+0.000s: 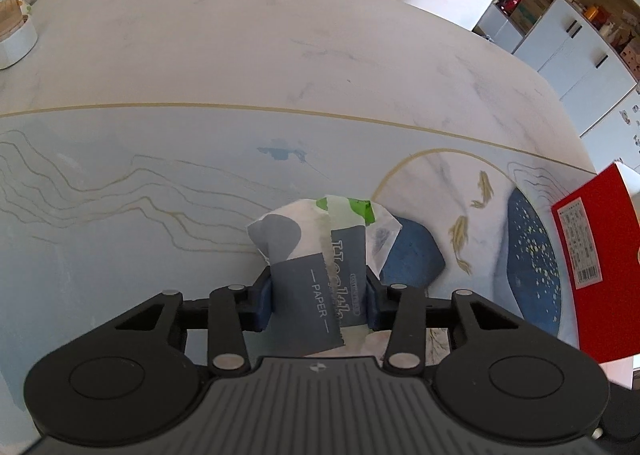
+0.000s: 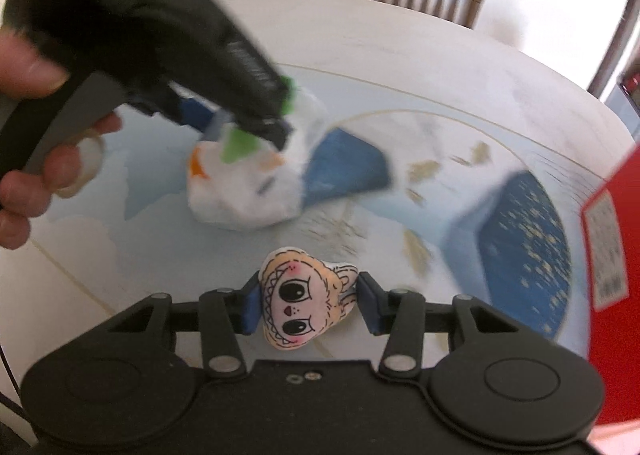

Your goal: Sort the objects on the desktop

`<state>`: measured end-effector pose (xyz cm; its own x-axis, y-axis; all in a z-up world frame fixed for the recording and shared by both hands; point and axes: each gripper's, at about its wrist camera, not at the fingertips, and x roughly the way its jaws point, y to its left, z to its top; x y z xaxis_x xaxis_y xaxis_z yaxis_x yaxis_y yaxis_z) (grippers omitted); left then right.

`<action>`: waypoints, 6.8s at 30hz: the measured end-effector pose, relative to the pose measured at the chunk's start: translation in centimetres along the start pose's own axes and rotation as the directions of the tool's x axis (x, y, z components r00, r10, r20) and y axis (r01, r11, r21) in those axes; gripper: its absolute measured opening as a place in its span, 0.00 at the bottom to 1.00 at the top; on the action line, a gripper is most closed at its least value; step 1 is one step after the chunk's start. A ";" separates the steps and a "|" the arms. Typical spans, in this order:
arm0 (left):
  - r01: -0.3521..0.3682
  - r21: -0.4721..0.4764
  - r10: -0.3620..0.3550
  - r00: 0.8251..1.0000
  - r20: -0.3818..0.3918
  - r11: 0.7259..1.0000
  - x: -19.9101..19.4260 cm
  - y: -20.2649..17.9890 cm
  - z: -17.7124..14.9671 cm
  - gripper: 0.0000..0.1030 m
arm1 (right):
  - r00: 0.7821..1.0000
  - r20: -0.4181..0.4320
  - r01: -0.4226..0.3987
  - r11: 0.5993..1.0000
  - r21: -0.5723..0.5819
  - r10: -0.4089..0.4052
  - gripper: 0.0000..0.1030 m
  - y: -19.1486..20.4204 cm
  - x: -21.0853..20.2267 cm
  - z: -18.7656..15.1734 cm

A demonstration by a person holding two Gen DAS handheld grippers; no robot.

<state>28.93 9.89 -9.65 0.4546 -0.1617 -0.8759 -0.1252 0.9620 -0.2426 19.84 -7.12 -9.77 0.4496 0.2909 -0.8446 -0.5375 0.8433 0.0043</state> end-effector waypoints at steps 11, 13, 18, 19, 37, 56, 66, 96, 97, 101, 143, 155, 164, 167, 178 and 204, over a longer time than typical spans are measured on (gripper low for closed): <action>0.018 0.034 -0.018 1.000 0.014 0.999 -2.7 -4.1 -2.1 0.39 | 0.999 0.047 0.008 0.999 0.047 -0.010 0.45 -5.0 -5.1 -1.6; 0.022 0.046 -0.022 1.000 0.020 0.999 -3.3 -5.1 -2.4 0.39 | 0.998 0.056 0.008 0.999 0.049 -0.011 0.45 -5.6 -5.6 -1.8; 0.040 0.064 -0.041 0.999 0.020 0.997 -4.9 -7.2 -3.3 0.39 | 0.997 0.082 0.003 0.998 0.060 -0.007 0.45 -7.1 -8.5 -2.5; 0.044 0.067 -0.046 0.999 0.021 0.997 -5.3 -7.6 -3.5 0.39 | 0.996 0.086 0.002 0.998 0.061 -0.007 0.45 -7.5 -8.9 -2.6; 0.108 0.164 -0.115 0.993 0.036 0.981 -9.9 -15.8 -4.6 0.39 | 0.982 0.185 0.015 0.997 0.076 -0.029 0.45 -13.5 -15.5 -3.7; 0.176 0.320 -0.203 0.978 0.053 0.931 -10.1 -28.4 -3.5 0.39 | 0.967 0.219 0.090 0.977 0.191 -0.132 0.45 -24.2 -18.5 -6.9; 0.171 0.408 -0.210 0.976 0.051 0.897 -7.9 -35.1 -2.8 0.39 | 0.960 0.194 0.149 0.955 0.255 -0.202 0.45 -30.5 -18.1 -8.4; 0.060 0.548 -0.019 0.997 -0.081 0.835 3.1 -39.2 -3.8 0.39 | 0.987 -0.044 0.160 0.957 0.240 -0.154 0.45 -36.1 -9.6 -8.5; 0.055 0.554 -0.014 0.997 -0.079 0.830 3.2 -39.2 -3.9 0.39 | 0.987 -0.050 0.159 0.958 0.239 -0.151 0.45 -36.2 -9.4 -8.5; 0.063 0.558 -0.013 0.996 -0.093 0.828 3.7 -39.1 -3.7 0.41 | 0.987 -0.070 0.157 0.959 0.235 -0.144 0.46 -36.4 -8.8 -8.5; 0.175 0.495 -0.180 0.983 -0.038 0.851 -1.9 -36.7 -3.1 0.71 | 0.992 0.063 0.085 0.947 0.309 -0.109 0.62 -35.7 -15.8 -8.9; 0.185 0.505 -0.236 0.971 0.038 0.843 -5.2 -34.8 -3.6 0.71 | 0.982 0.109 0.104 0.926 0.363 -0.153 0.62 -32.9 -18.1 -8.9; 0.200 0.556 -0.285 0.956 0.069 0.807 -7.6 -33.1 -4.4 0.77 | 0.966 0.154 0.135 0.913 0.384 -0.208 0.62 -30.2 -19.5 -9.2; 0.207 0.572 -0.298 0.952 0.068 0.793 -8.0 -32.5 -4.9 0.80 | 0.962 0.162 0.141 0.909 0.393 -0.220 0.65 -29.3 -19.8 -9.2; 0.228 0.603 -0.323 0.945 0.052 0.765 -8.9 -30.3 -6.5 0.97 | 0.951 0.181 0.152 0.888 0.433 -0.251 0.73 -26.6 -20.5 -10.2; 0.235 0.615 -0.351 0.933 0.073 0.752 -10.3 -28.1 -8.5 0.97 | 0.895 0.274 0.183 0.848 0.498 -0.353 0.98 -22.4 -23.1 -14.3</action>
<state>20.26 -17.32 2.65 0.5323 -0.4730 -0.7021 0.5553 0.8211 -0.1322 11.28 -39.16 2.04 0.7874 0.0858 -0.6105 -0.0183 0.9931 0.1160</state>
